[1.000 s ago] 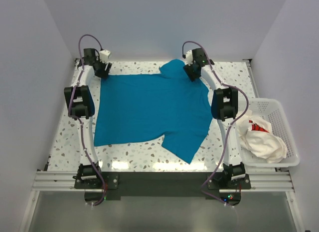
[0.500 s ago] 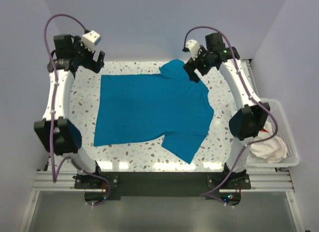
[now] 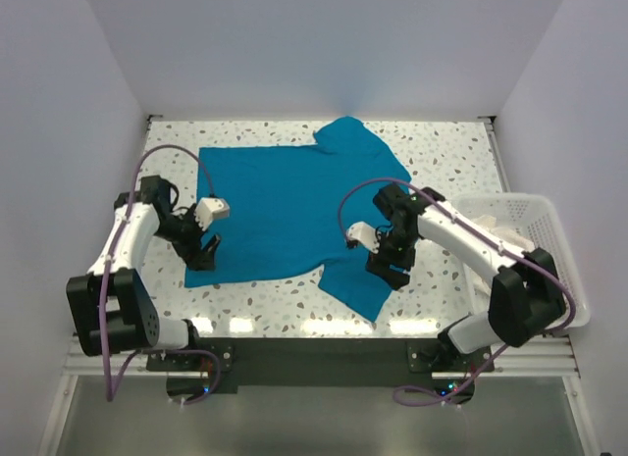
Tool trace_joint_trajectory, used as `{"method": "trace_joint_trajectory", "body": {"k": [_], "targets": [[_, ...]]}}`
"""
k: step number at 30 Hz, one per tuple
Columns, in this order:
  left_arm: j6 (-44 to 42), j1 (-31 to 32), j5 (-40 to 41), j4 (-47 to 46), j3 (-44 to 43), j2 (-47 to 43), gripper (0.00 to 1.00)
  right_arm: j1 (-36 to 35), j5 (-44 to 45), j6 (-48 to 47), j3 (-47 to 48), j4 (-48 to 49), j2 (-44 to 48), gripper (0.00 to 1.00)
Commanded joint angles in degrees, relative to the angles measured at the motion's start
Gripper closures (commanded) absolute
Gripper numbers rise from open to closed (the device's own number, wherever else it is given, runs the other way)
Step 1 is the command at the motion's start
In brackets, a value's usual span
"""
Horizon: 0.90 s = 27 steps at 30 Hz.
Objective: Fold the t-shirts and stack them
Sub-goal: Fold the tshirt
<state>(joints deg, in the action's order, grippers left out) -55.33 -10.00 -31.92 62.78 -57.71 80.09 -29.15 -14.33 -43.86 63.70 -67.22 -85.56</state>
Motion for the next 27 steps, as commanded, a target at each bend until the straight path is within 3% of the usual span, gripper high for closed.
{"method": "trace_joint_trajectory", "body": {"k": [1, 3, 10, 15, 27], "targets": [[-6.1, -0.5, 1.7, 0.3, 3.2, -6.4, 0.1, -2.7, 5.0, 3.7, -4.7, 9.9, 4.0, 0.34], [-5.8, -0.4, 2.8, -1.0, 5.9, -7.5, 0.13, -4.7, 6.8, 6.2, -7.9, 12.9, 3.9, 0.42], [-5.2, -0.4, 6.4, -5.2, 10.4, -9.4, 0.15, -11.7, 14.0, 14.1, -10.9, 20.8, 4.0, 0.46], [-5.0, -0.4, 7.4, -6.5, 11.8, -9.9, 0.15, -17.3, 15.5, 17.9, -12.3, 21.8, 3.6, 0.44], [-4.0, -0.4, 8.8, -8.6, 12.9, -10.7, 0.14, -20.8, 19.8, 17.6, -13.9, 22.9, -4.3, 0.37]]}}
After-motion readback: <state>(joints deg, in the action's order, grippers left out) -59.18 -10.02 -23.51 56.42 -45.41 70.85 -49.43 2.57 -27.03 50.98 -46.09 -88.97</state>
